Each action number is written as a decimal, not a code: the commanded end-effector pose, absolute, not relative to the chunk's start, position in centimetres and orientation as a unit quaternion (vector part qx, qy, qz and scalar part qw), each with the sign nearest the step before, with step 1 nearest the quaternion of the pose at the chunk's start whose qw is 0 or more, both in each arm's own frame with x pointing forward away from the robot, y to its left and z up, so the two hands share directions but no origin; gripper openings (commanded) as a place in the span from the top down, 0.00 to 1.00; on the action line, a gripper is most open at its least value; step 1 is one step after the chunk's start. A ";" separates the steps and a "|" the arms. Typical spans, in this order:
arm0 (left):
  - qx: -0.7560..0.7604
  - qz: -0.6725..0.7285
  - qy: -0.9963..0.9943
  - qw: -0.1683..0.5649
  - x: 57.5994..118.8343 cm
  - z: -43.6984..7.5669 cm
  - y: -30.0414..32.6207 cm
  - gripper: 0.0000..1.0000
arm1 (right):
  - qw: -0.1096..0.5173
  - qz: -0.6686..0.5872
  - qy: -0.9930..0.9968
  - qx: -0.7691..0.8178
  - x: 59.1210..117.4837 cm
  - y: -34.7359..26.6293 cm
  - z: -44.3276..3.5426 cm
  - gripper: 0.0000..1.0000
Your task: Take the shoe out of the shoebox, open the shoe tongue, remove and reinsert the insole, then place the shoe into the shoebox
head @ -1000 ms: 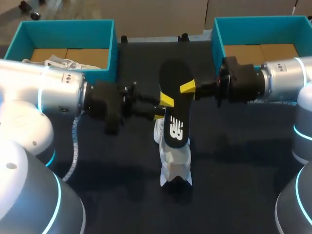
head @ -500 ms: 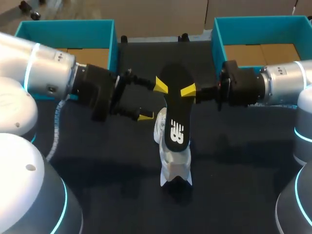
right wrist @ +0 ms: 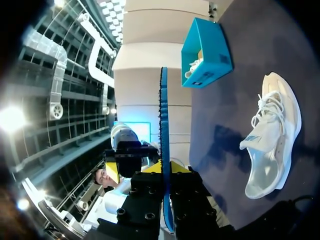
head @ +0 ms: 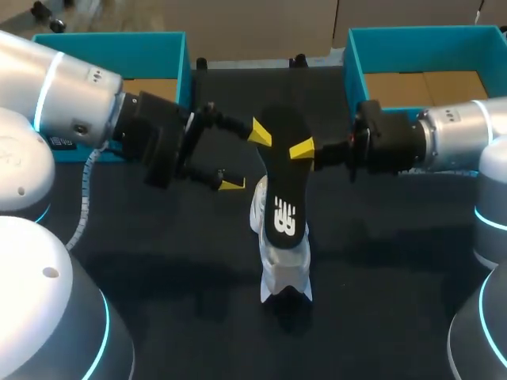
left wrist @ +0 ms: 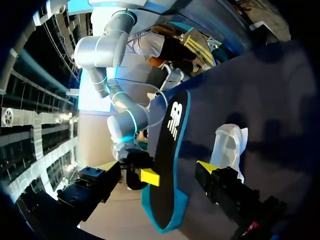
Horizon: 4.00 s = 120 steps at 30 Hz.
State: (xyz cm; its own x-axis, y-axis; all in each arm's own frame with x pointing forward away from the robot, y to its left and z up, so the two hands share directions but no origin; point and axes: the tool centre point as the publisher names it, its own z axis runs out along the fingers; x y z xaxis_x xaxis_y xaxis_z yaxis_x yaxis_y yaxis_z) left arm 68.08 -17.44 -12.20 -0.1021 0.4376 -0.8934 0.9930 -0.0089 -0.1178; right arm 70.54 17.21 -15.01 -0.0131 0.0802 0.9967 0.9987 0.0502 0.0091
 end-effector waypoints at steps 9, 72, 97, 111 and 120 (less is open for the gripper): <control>0.588 -0.319 0.699 0.252 68.4 -10.4 -17.3 0.00 | 0.495 -0.455 -0.537 -0.509 70.5 17.7 -15.7 1.00; 0.642 -0.050 0.762 0.068 68.5 -10.4 -20.9 0.00 | 0.504 -0.441 -0.547 -0.502 70.7 18.8 -16.6 1.00; 0.643 -0.051 0.762 0.065 68.3 -11.1 -20.8 0.00 | 0.506 -0.440 -0.545 -0.503 70.8 18.8 -16.9 1.00; 0.636 -0.078 0.762 0.092 68.7 -11.7 -19.9 0.00 | 0.503 -0.439 -0.545 -0.507 70.8 18.2 -17.0 1.00; 0.621 -0.142 0.743 0.207 68.6 -11.3 -18.4 0.00 | 0.506 -0.435 -0.543 -0.510 70.8 17.9 -17.1 1.00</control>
